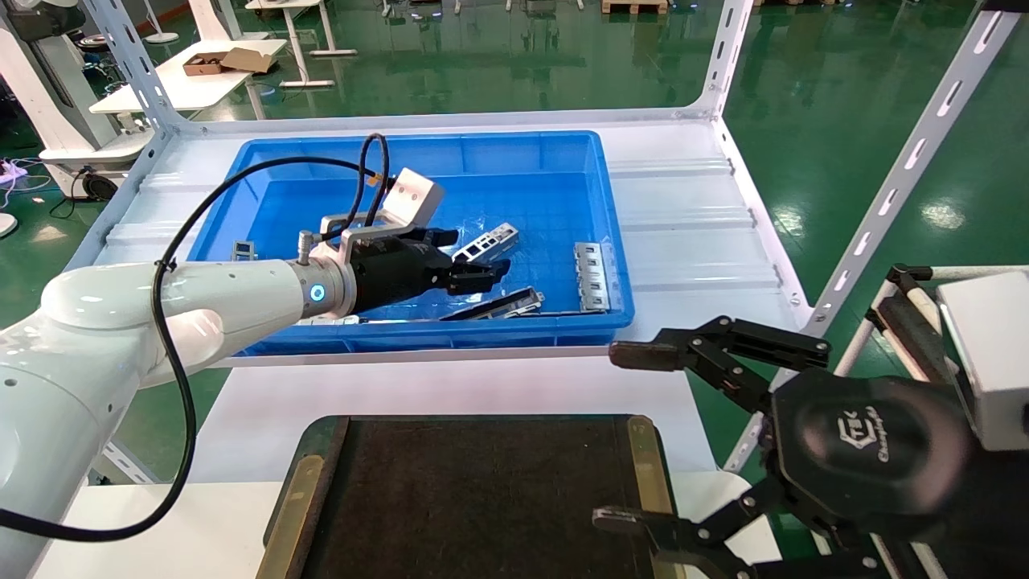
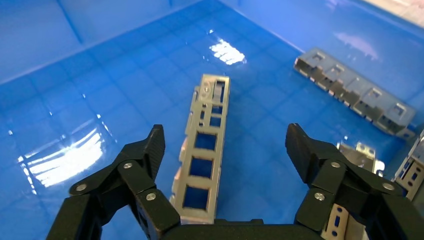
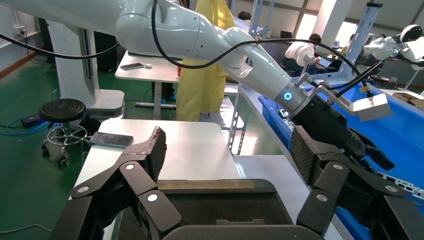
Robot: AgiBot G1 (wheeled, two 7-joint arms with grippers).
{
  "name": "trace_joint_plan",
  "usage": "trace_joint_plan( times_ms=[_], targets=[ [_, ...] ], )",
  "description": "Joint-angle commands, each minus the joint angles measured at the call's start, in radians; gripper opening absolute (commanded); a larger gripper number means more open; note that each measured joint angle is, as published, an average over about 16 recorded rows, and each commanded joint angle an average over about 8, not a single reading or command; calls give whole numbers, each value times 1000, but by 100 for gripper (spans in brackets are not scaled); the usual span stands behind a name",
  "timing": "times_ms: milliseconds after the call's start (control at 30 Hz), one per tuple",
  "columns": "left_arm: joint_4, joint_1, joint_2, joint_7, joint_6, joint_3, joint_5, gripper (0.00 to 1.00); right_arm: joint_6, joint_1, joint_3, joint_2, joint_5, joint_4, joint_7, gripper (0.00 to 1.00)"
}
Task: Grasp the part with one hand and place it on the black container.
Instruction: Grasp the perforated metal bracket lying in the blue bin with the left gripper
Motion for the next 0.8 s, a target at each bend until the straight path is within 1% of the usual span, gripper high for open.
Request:
trace_joint_plan(
  times_ms=[33,433,800],
  targets=[
    [1,4,-1,-2,-1,5,-2,0,0,0,0,0,0,0,0,0],
    [14,12,-5,-6,8,18,-25,0,0,0,-1,0,1,0,0,0],
    [17,13,-4,-13,12,12,-61,0,1,0,-2,1,1,0,-1,0]
  ],
)
